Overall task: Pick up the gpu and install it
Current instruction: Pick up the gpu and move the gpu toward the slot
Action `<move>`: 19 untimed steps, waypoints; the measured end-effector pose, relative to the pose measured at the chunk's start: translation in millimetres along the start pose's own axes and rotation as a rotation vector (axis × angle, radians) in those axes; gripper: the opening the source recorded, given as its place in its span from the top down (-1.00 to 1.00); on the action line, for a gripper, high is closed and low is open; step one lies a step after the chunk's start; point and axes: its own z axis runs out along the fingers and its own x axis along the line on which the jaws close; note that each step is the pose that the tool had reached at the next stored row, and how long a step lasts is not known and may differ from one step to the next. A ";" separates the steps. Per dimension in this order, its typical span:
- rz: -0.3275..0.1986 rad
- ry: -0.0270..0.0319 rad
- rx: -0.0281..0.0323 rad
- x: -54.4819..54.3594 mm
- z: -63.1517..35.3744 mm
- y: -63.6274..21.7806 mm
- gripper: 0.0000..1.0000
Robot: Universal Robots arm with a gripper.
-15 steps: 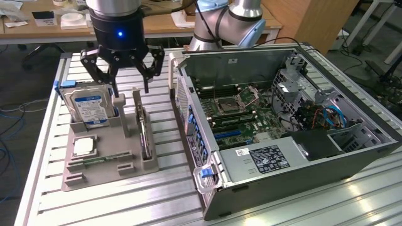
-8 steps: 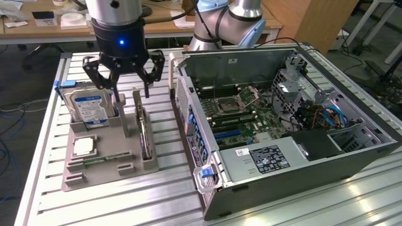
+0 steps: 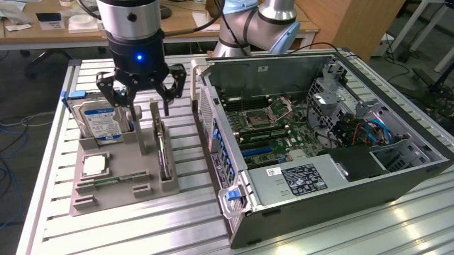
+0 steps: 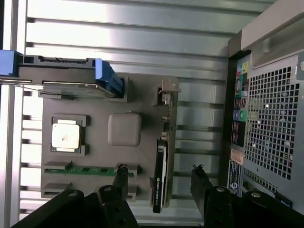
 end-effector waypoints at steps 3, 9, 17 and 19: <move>-0.004 0.0000 0.0000 0.0 5.5 -1.6 -0.29; -0.027 0.0010 -0.0004 0.0 16.3 -4.6 -0.29; -0.027 0.0010 -0.0004 0.1 30.8 -6.2 -0.29; -0.027 0.0010 -0.0003 0.0 34.4 -6.5 -0.29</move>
